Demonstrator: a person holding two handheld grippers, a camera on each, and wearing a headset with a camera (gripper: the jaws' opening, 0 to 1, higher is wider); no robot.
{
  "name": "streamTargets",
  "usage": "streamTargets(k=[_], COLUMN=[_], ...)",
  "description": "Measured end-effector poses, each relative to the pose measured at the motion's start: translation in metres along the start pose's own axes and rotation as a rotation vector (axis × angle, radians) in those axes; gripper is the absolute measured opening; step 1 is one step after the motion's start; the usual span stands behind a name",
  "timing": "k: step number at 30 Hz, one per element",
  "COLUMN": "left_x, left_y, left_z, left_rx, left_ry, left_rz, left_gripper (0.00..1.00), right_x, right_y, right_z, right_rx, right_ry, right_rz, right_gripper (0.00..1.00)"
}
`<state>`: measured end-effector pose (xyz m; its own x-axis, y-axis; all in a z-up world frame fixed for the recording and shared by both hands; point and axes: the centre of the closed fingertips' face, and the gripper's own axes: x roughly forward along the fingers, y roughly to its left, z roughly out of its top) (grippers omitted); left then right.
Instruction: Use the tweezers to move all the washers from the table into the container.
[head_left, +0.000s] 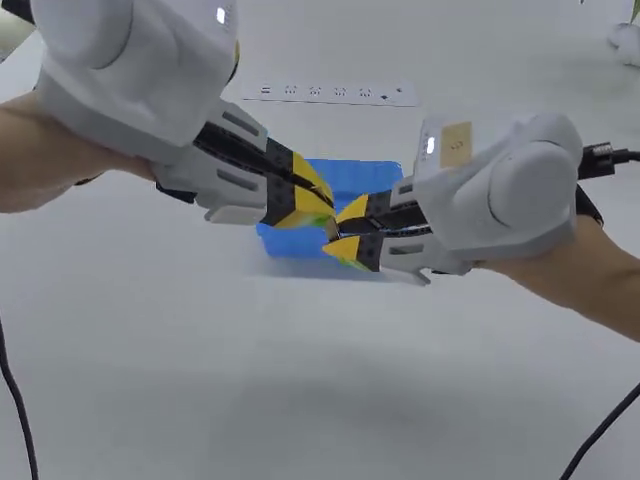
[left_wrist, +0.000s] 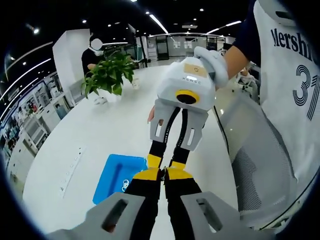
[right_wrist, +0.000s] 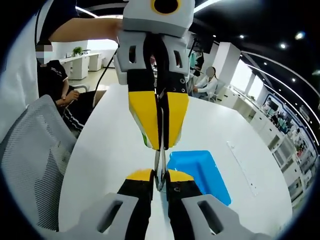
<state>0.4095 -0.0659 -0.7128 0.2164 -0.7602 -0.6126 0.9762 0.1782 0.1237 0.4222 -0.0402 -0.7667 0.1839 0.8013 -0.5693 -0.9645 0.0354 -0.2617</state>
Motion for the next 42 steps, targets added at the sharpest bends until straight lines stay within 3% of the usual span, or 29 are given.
streamTargets(k=[6, 7, 12, 14, 15, 22, 33, 42], left_x=[-0.002, -0.002, 0.003, 0.006, 0.008, 0.021, 0.047, 0.057], left_y=[0.018, 0.027, 0.045, 0.051, 0.059, 0.078, 0.096, 0.096], left_z=[0.003, 0.001, -0.003, -0.005, -0.007, -0.023, -0.057, -0.067], left_rx=[0.022, 0.025, 0.033, 0.034, 0.034, 0.024, -0.036, -0.056], left_ry=[-0.001, -0.001, 0.006, 0.008, 0.006, 0.016, 0.022, 0.026], left_rz=[0.007, 0.010, 0.009, 0.007, 0.006, -0.009, -0.041, -0.063], left_gripper=[0.07, 0.07, 0.07, 0.07, 0.07, 0.07, 0.07, 0.07], right_x=[0.004, 0.005, 0.012, 0.016, 0.018, 0.034, 0.062, 0.069], right_y=[-0.019, -0.022, -0.038, -0.044, -0.048, -0.065, -0.075, -0.073], right_z=[0.005, 0.005, 0.002, -0.001, -0.003, -0.019, -0.054, -0.066], right_rx=[-0.020, -0.021, -0.012, -0.011, -0.010, -0.002, 0.045, 0.063], right_ry=[0.000, -0.001, -0.003, -0.003, -0.002, 0.013, 0.047, 0.062], right_rz=[-0.013, -0.015, -0.027, -0.029, -0.028, -0.020, 0.009, 0.025], right_gripper=[0.10, 0.10, 0.10, 0.10, 0.10, 0.10, 0.10, 0.10])
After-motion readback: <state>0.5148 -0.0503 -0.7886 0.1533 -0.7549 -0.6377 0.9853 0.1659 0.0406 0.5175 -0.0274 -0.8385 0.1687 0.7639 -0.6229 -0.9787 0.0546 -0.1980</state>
